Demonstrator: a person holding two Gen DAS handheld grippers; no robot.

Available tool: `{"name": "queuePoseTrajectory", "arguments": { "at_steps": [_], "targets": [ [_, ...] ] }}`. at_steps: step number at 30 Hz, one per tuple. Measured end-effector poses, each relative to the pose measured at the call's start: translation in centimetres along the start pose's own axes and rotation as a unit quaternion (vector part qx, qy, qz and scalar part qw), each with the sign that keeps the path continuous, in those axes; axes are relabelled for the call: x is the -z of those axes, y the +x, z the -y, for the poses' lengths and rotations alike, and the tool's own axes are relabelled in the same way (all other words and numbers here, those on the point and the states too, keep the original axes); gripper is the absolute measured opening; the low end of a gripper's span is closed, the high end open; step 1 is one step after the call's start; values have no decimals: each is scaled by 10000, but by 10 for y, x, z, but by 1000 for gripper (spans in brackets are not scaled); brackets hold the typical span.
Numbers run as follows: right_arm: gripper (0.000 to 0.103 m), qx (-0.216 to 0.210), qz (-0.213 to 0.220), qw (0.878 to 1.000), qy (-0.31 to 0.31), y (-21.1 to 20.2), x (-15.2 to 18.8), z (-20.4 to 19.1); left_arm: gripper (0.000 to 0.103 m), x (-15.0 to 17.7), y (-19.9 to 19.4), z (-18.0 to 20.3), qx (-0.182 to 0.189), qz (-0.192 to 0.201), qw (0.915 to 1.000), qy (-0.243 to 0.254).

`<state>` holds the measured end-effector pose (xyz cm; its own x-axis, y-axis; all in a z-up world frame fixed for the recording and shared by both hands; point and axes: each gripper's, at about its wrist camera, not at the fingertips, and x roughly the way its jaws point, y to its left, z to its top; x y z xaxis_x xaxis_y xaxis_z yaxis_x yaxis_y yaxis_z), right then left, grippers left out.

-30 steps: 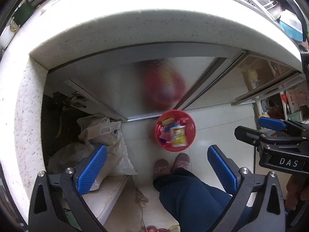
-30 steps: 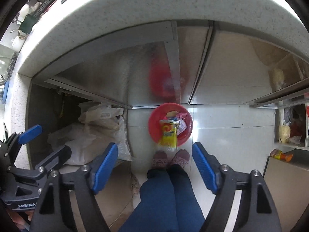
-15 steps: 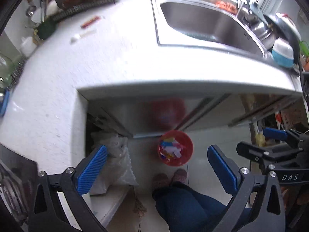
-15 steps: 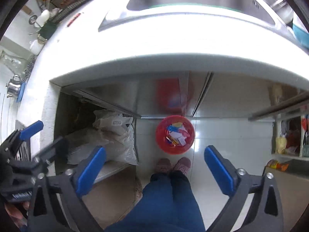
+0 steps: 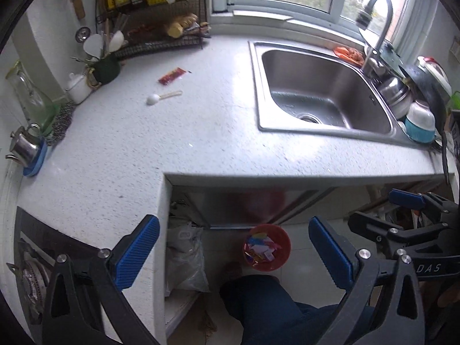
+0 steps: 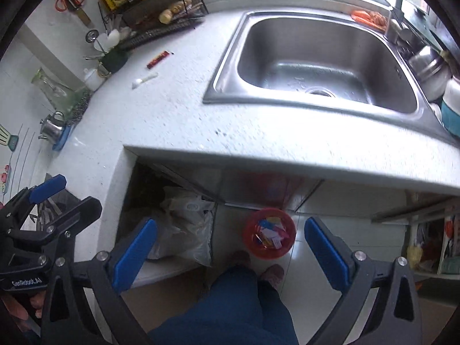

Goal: Collect trash
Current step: 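Raise both tools back up to the counter, then grasp the red sauce sachet with the right tool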

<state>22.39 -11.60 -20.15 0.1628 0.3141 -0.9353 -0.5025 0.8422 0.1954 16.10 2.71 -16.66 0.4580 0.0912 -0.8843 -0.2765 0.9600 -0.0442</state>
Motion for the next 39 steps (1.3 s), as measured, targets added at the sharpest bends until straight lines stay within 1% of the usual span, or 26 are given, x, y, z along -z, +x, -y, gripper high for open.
{"name": "queuePoseTrajectory", "arguments": {
  "at_steps": [5, 9, 13, 16, 17, 21, 23, 26, 29, 34, 39],
  "targets": [
    [102, -134, 40, 9996, -241, 1, -31, -16, 103, -22, -6, -20, -222, 126, 9996, -143],
    [102, -253, 5, 9990, -378, 10, -64, -30, 103, -45, 0, -41, -335, 143, 9990, -255],
    [102, -369, 133, 9971, -658, 23, -103, -51, 103, -78, 17, -65, -410, 142, 9984, -355],
    [102, -470, 12, 9954, -832, 40, -131, -65, 103, -104, 32, -85, -392, 142, 9981, -463],
    [102, -483, -12, 9950, -879, 44, -140, -69, 103, -112, 36, -90, -449, 148, 9976, -505],
    [102, -416, -84, 9942, -986, 61, -169, -85, 103, -142, 52, -113, -548, 86, 9970, -537],
    [102, -403, -208, 9939, -1003, 72, -185, -94, 103, -159, 62, -127, -592, 59, 9969, -509],
    [102, -491, -365, 9932, -989, 88, -208, -103, 103, -176, 77, -144, -655, -47, 9966, -501],
    [102, -447, -435, 9918, -1114, 101, -225, -113, 103, -189, 94, -165, -652, -216, 9959, -594],
    [102, -383, -623, 9884, -1333, 137, -258, -138, 103, -199, 122, -197, -593, -470, 9937, -825],
    [102, -252, -858, 9822, -1651, 177, -281, -157, 103, -207, 152, -225, -489, -715, 9902, -1100]
  ]
}}
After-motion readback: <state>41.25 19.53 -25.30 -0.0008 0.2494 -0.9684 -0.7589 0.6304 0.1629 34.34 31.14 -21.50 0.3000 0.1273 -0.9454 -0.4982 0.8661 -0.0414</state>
